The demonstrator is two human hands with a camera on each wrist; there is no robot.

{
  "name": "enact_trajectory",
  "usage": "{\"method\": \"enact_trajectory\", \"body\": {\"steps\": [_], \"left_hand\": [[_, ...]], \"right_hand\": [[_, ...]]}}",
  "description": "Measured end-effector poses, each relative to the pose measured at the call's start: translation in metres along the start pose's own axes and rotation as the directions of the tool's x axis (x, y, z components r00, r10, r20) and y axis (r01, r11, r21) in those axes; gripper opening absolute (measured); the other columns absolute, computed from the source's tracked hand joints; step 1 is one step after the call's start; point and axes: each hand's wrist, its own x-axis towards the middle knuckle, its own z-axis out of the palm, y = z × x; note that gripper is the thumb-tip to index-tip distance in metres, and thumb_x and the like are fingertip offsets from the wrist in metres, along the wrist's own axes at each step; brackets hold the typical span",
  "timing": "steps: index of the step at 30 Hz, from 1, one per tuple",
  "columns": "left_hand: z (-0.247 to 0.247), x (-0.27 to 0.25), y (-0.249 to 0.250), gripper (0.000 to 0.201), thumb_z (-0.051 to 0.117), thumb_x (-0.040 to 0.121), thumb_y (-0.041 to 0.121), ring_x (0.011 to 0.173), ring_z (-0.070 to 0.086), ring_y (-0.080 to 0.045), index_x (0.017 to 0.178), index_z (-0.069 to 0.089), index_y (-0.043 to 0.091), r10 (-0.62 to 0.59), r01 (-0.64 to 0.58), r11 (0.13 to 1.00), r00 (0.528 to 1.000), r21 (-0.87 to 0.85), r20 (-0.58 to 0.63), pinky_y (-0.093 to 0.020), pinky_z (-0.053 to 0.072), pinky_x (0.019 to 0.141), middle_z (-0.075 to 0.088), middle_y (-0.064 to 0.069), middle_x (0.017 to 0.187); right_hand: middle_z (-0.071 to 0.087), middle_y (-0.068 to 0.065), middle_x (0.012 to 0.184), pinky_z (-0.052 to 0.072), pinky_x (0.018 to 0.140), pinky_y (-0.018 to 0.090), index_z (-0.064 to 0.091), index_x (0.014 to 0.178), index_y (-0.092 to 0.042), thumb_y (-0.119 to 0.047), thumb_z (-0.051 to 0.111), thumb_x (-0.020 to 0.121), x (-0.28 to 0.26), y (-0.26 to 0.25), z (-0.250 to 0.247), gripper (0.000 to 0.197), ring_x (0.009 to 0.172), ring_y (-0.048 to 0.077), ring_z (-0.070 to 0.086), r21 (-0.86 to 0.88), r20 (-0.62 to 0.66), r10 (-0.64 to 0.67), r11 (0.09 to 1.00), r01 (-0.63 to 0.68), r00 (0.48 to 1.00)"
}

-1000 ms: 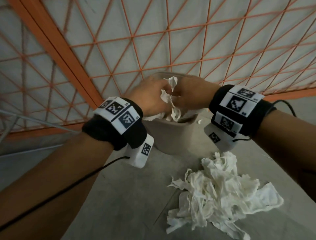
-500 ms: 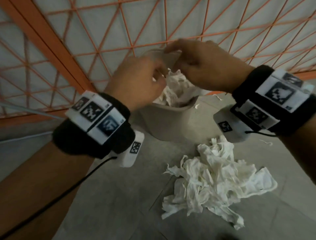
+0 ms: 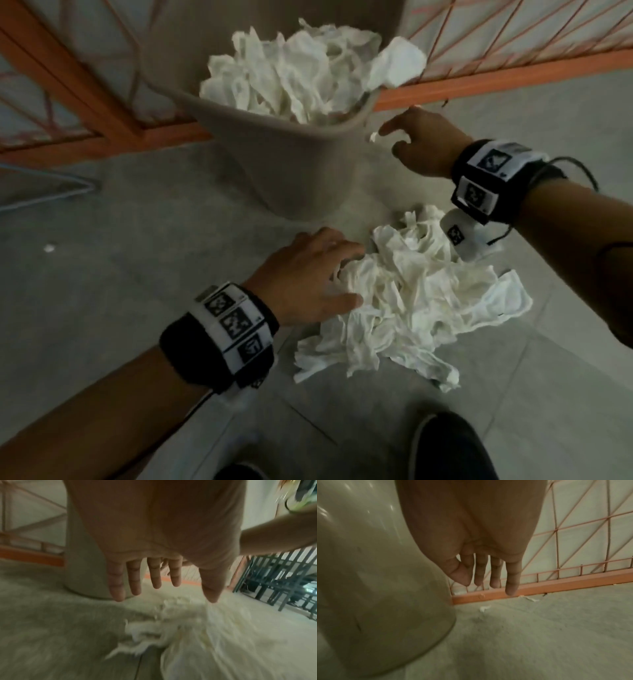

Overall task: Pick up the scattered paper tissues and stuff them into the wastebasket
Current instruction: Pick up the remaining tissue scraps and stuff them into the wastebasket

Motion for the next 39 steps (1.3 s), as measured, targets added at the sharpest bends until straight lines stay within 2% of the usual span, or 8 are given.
{"method": "enact_trajectory", "body": {"steps": [5, 9, 12, 17, 22, 30, 35, 39], "left_hand": [[0.042, 0.017, -0.015, 0.079, 0.064, 0.071, 0.066, 0.135, 0.032, -0.016, 0.139, 0.03, 0.043, 0.063, -0.067, 0.995, 0.996, 0.073, 0.058, -0.04, 0.042, 0.102, 0.03, 0.012, 0.148], [0.054, 0.024, -0.033, 0.043, 0.063, 0.084, 0.043, 0.126, 0.046, -0.021, 0.122, 0.057, 0.026, 0.063, -0.055, 0.992, 0.995, 0.11, -0.073, -0.038, 0.048, 0.093, 0.056, 0.004, 0.131], [0.052, 0.024, -0.044, 0.022, 0.068, 0.08, 0.025, 0.098, 0.06, -0.025, 0.098, 0.062, 0.014, 0.023, -0.03, 0.999, 0.985, -0.04, -0.173, -0.032, 0.046, 0.074, 0.064, -0.003, 0.103], [0.045, 0.017, -0.051, 0.022, 0.071, 0.073, 0.014, 0.082, 0.059, -0.024, 0.09, 0.056, 0.013, -0.013, -0.032, 0.989, 0.954, -0.143, -0.301, -0.03, 0.045, 0.07, 0.054, 0.002, 0.097], [0.032, 0.007, -0.047, 0.034, 0.059, 0.079, 0.0, 0.097, 0.066, -0.019, 0.107, 0.057, 0.02, -0.079, -0.027, 0.962, 0.925, -0.272, -0.371, -0.034, 0.055, 0.082, 0.064, 0.01, 0.101], [0.006, -0.026, -0.042, 0.041, 0.045, 0.078, 0.043, 0.073, 0.059, -0.027, 0.078, 0.06, 0.005, -0.26, 0.03, 0.928, 0.768, -0.372, -0.586, -0.046, 0.051, 0.069, 0.062, -0.011, 0.078], [0.002, -0.033, -0.037, 0.04, 0.055, 0.081, 0.049, 0.068, 0.055, -0.022, 0.071, 0.056, 0.011, -0.236, 0.049, 0.948, 0.772, -0.314, -0.59, -0.038, 0.05, 0.067, 0.053, -0.004, 0.079], [0.008, -0.022, -0.028, 0.02, 0.061, 0.084, 0.014, 0.09, 0.057, -0.019, 0.104, 0.06, 0.011, -0.167, 0.049, 0.972, 0.827, -0.228, -0.537, -0.033, 0.048, 0.081, 0.054, 0.004, 0.102]], "right_hand": [[0.013, 0.01, 0.162, 0.018, 0.119, 0.043, 0.021, 0.152, -0.016, -0.017, 0.05, 0.092, 0.037, 0.018, 0.041, 0.067, 0.147, 0.032, 0.016, -0.213, 0.228, 0.012, 0.976, 0.038, 0.974], [0.042, 0.016, 0.146, 0.038, 0.106, 0.05, 0.05, 0.138, -0.019, -0.024, 0.052, 0.091, 0.035, 0.028, 0.061, 0.047, 0.129, 0.041, 0.042, -0.236, 0.106, -0.087, 0.965, 0.11, 0.991], [0.06, 0.02, 0.119, 0.048, 0.087, 0.047, 0.069, 0.113, -0.013, -0.019, 0.052, 0.09, 0.023, 0.031, 0.065, 0.03, 0.107, 0.044, 0.054, -0.24, -0.075, -0.126, 0.965, 0.105, 0.989], [0.066, 0.021, 0.108, 0.046, 0.08, 0.039, 0.07, 0.102, -0.012, -0.01, 0.053, 0.083, 0.014, 0.033, 0.063, 0.026, 0.098, 0.042, 0.061, -0.179, -0.054, -0.068, 0.982, 0.057, 0.996], [0.066, 0.022, 0.112, 0.051, 0.088, 0.042, 0.067, 0.109, -0.014, -0.017, 0.049, 0.083, 0.005, 0.033, 0.06, 0.032, 0.1, 0.041, 0.063, -0.151, 0.026, 0.068, 0.986, -0.064, 0.997], [0.067, 0.022, 0.107, 0.05, 0.082, 0.037, 0.072, 0.098, -0.009, -0.02, 0.056, 0.083, -0.034, 0.04, 0.064, 0.024, 0.097, 0.041, 0.062, -0.04, 0.036, 0.212, 0.977, -0.211, 0.977], [0.054, 0.021, 0.122, 0.044, 0.091, 0.039, 0.064, 0.116, -0.008, -0.018, 0.054, 0.087, -0.04, 0.043, 0.061, 0.032, 0.11, 0.041, 0.056, -0.027, 0.009, 0.175, 0.984, -0.174, 0.985], [0.037, 0.01, 0.148, 0.04, 0.105, 0.045, 0.043, 0.142, -0.018, -0.015, 0.05, 0.089, -0.021, 0.037, 0.055, 0.053, 0.131, 0.037, 0.043, -0.117, 0.03, 0.107, 0.988, -0.103, 0.994]]}}
